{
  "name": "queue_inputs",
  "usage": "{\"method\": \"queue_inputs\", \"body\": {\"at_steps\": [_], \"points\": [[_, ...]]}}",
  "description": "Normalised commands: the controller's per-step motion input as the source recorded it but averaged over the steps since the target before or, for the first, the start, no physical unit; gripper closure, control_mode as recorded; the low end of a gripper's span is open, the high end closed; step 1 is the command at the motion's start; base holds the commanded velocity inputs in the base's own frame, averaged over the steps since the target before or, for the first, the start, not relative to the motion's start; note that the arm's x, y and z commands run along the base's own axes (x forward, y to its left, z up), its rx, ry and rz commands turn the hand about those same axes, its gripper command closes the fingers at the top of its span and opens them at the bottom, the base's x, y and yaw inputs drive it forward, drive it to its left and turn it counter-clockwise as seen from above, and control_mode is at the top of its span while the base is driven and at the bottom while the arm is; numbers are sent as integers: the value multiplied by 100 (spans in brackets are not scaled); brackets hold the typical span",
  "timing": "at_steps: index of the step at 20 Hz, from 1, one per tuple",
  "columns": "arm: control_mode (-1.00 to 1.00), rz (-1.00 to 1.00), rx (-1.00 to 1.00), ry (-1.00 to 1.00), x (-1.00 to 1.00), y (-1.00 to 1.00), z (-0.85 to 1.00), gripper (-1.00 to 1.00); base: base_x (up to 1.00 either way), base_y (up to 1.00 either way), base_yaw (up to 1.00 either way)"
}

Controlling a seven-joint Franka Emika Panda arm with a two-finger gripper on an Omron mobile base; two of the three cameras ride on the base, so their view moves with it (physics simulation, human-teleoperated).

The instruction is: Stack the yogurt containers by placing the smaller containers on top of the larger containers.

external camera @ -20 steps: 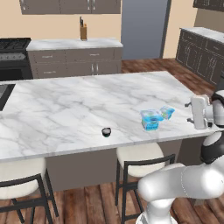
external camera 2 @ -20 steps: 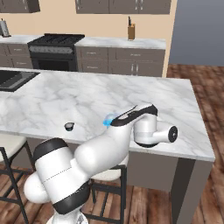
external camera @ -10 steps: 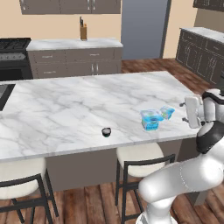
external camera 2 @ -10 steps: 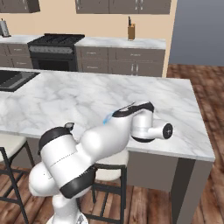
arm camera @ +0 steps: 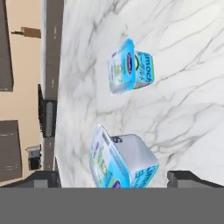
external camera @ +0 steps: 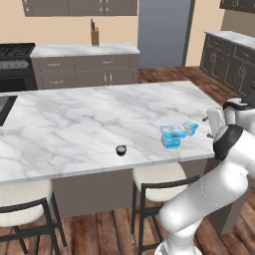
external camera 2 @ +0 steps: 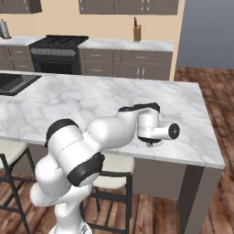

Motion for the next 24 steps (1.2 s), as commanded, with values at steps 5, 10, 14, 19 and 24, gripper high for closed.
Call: {"method": "queue_inputs", "body": {"at_steps": [5,10,14,19,24], "points": [[-100,-3,-5,11,23,-23,-8,-100,0,0,0],[-100,0,0,12,20,-2,-13,-100,0,0,0],[-100,0,0,12,16,1,-16,-100,0,0,0],[-100,0,0,11,19,1,-16,-100,0,0,0],[-100,0,0,7,35,0,-16,-100,0,0,0]]}}
